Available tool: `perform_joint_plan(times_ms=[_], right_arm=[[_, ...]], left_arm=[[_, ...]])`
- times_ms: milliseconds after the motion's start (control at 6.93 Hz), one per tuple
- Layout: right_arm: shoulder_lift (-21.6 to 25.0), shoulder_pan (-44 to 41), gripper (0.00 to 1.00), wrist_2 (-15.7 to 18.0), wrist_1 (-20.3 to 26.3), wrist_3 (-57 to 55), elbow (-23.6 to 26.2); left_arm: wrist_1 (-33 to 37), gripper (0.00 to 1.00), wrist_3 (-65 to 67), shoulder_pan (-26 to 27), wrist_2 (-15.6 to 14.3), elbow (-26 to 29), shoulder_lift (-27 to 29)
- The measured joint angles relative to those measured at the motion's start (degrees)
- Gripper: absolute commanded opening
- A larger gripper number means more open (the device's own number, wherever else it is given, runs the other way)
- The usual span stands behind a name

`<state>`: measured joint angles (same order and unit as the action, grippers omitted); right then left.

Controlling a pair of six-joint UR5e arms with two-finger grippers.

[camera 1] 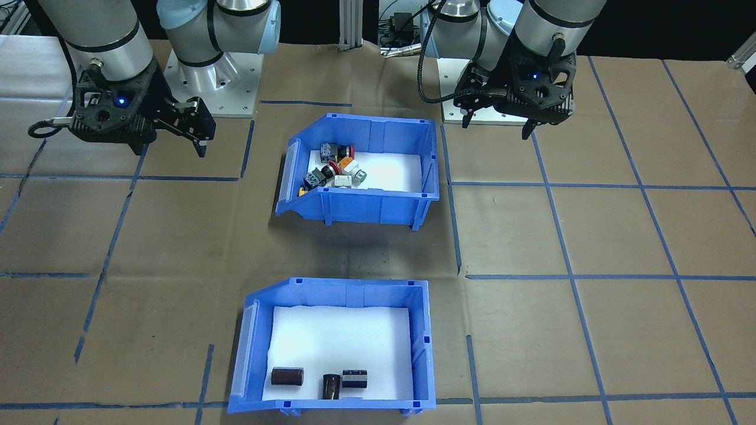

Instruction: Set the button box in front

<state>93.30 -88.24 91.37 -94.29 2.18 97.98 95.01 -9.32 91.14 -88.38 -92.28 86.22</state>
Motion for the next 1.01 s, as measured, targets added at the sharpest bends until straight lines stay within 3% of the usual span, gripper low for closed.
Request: perform_joint_plan(times_ms=[722,1010], right_arm=[[-1.11,-0.02,1.00,-0.52,-0.55,0.82,-0.82],[-5.27,-0.84,1.00,-2.75,-2.41,3.58,-3.76]], left_arm=[[-0.04,0.99,0.55,0.19,0.03,0.60,0.56],[-0.06,0.99,7.23,0.25,-0.03,0.07,0.77]])
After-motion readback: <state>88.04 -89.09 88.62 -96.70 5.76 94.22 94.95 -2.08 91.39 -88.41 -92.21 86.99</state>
